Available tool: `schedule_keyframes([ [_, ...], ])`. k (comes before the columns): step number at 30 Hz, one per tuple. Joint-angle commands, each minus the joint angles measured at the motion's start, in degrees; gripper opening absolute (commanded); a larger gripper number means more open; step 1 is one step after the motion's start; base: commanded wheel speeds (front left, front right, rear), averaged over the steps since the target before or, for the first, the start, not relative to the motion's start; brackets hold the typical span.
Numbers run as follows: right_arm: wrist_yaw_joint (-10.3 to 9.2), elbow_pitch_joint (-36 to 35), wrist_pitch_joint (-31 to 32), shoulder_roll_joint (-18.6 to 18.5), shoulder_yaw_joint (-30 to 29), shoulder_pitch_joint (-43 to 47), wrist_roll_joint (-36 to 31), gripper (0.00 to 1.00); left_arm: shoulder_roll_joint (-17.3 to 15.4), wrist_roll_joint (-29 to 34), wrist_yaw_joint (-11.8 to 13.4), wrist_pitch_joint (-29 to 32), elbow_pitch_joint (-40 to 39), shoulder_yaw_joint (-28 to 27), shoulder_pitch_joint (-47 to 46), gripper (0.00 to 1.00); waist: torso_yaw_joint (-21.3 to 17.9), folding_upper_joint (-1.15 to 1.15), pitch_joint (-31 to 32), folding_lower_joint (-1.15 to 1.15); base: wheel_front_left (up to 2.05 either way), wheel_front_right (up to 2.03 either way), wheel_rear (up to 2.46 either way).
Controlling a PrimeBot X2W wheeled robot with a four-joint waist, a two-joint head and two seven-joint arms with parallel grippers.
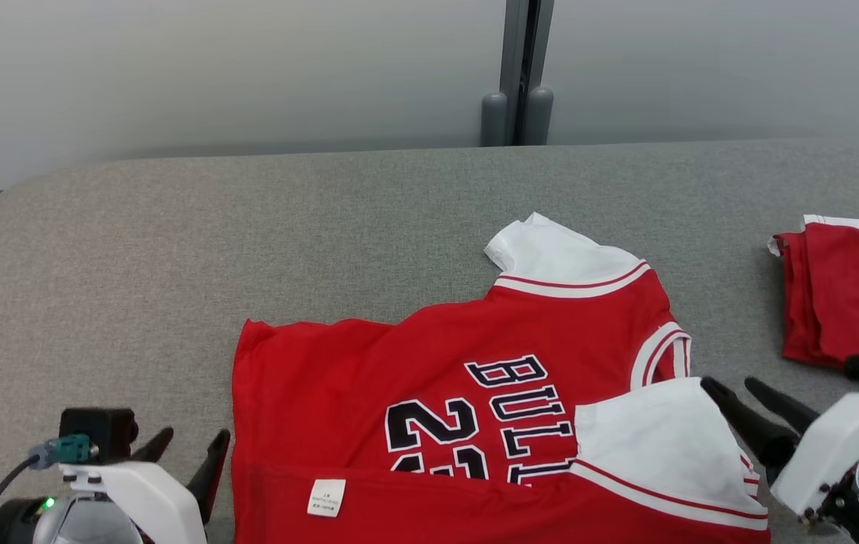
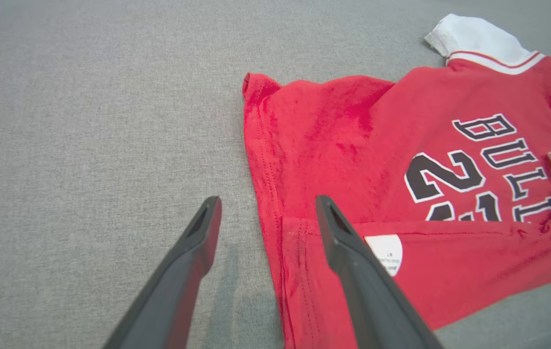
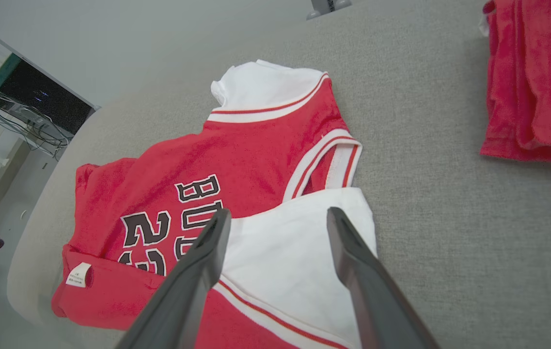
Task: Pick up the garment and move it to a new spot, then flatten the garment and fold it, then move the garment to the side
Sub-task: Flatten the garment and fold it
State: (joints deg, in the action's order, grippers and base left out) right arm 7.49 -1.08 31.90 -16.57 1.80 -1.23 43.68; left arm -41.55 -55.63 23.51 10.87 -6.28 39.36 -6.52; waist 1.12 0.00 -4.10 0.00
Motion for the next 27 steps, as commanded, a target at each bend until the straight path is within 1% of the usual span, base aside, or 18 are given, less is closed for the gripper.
schedule_keyframes([
  [1, 0.01, 0.1, -1.0, 0.2, 0.1, -2.7, -0.7, 1.0, 0.6, 1.0, 0.2, -1.2, 0.7, -0.8, -2.3, 1.0, 0.0, 0.0, -1.3, 0.0, 0.0, 0.0, 0.0],
  [3, 0.01, 1.3, -2.1, 1.5, 0.9, -7.1, 0.1, 1.0, 1.7, 2.0, -0.2, -2.6, 2.1, -1.2, -4.5, 1.0, -0.1, 0.0, -3.0, 0.0, 0.0, 0.0, 0.0],
  [5, 0.01, 3.3, -4.0, 1.0, 1.7, -12.2, -1.1, 1.0, 2.8, 2.7, -1.0, -3.3, 3.8, -1.3, -7.1, 1.0, 0.1, 0.0, -5.2, 0.0, 0.0, 0.0, 0.0],
  [8, 0.01, 7.5, -7.4, 0.7, 4.0, -19.8, -2.7, 1.0, 4.7, 4.0, -2.9, -3.2, 7.1, -0.5, -11.6, 1.0, 0.9, 0.0, -7.7, 0.0, 0.0, 0.0, 0.0],
  [13, 0.01, 14.9, -12.1, -1.2, 8.4, -31.3, -4.5, 1.0, 7.8, 5.5, -6.3, -1.9, 13.1, 1.4, -18.9, 1.0, 2.7, 0.0, -11.5, 0.0, 0.0, 0.0, 0.0],
  [17, 0.01, 21.2, -14.8, -3.6, 11.7, -38.9, -5.0, 1.0, 10.3, 6.1, -8.4, -1.3, 17.3, 2.4, -23.4, 1.0, 4.0, 0.0, -14.0, 0.0, 0.0, 0.0, 0.0],
  [21, 0.01, 27.5, -15.9, -4.9, 16.2, -45.3, -4.4, 1.0, 12.0, 6.7, -10.1, -1.4, 19.7, 3.1, -26.5, 1.0, 5.1, 0.0, -16.0, 0.0, 0.0, 0.0, 0.0],
  [27, 0.01, 35.8, -13.8, -6.3, 23.9, -53.3, -3.0, 1.0, 14.0, 7.4, -12.0, -1.6, 21.8, 3.9, -30.2, 1.0, 7.1, 0.0, -18.6, 0.0, 0.0, 0.0, 0.0],
])
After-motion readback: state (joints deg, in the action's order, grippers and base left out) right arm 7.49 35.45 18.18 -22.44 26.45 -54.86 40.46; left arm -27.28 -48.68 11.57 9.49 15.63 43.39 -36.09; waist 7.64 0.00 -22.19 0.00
